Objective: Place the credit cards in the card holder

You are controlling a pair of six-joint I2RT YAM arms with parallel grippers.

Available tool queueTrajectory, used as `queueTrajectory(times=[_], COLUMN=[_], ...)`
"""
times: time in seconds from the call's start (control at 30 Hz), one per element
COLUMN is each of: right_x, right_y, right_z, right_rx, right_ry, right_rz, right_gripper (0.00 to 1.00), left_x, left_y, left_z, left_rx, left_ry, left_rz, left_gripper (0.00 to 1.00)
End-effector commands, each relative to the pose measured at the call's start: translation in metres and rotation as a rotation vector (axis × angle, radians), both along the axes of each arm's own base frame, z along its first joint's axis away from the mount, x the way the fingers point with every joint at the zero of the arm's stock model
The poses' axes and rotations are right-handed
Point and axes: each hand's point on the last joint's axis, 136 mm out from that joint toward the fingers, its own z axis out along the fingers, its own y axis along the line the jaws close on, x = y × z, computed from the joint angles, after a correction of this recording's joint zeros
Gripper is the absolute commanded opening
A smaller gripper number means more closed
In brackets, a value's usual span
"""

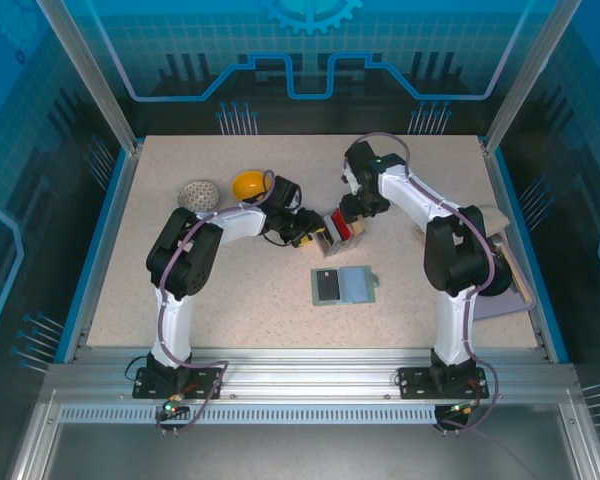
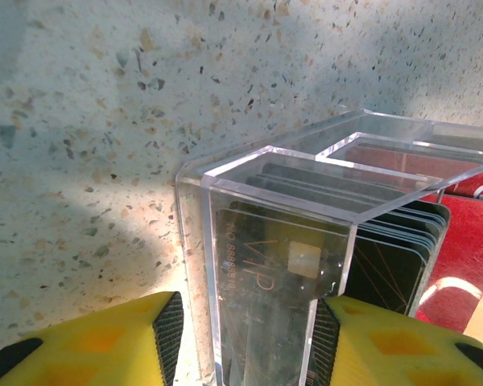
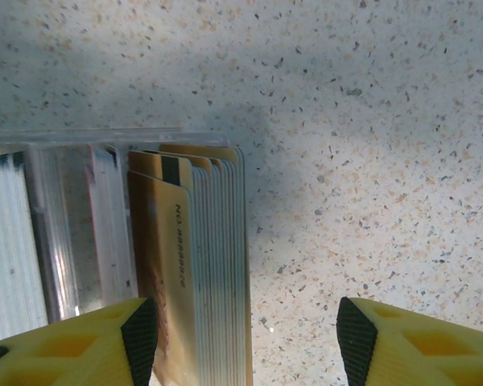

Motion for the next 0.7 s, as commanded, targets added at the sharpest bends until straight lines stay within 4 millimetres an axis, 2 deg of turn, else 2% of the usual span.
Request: queueTrajectory(times=[0.0, 0.13, 0.3, 0.5, 0.67], right_x=[0.0, 0.002, 0.005, 0.005, 0.004], right_y=[0.0, -0.004, -0.006, -0.005, -0.004], right_z=[-0.004, -0.004, 0.011, 0.022, 0.025], right_rx=[-0.067, -0.119, -0.126, -0.12, -0.122], right_ry=[0.015, 0.001, -0.044, -0.066, -0.073], right_rz=[0.029, 0.029, 0.03, 0.041, 0.044], right_gripper=[0.63, 0.63, 0.61, 0.53, 0.51], left_x=[-0.021, -0.022, -0.023, -0.023, -0.023], left_y=[0.015, 0.016, 0.017, 0.018, 0.018], left_z=[-0.029, -0.029, -0.03, -0.03, -0.03], left_rx=[0.069, 0.075, 0.085, 0.088, 0.089], left_ry=[0.097, 0.097, 0.096, 0.098, 0.098], left_rz=[-0.012, -0.014, -0.016, -0.016, -0.019], left_gripper=[0.48, 0.47, 0.46, 0.45, 0.45])
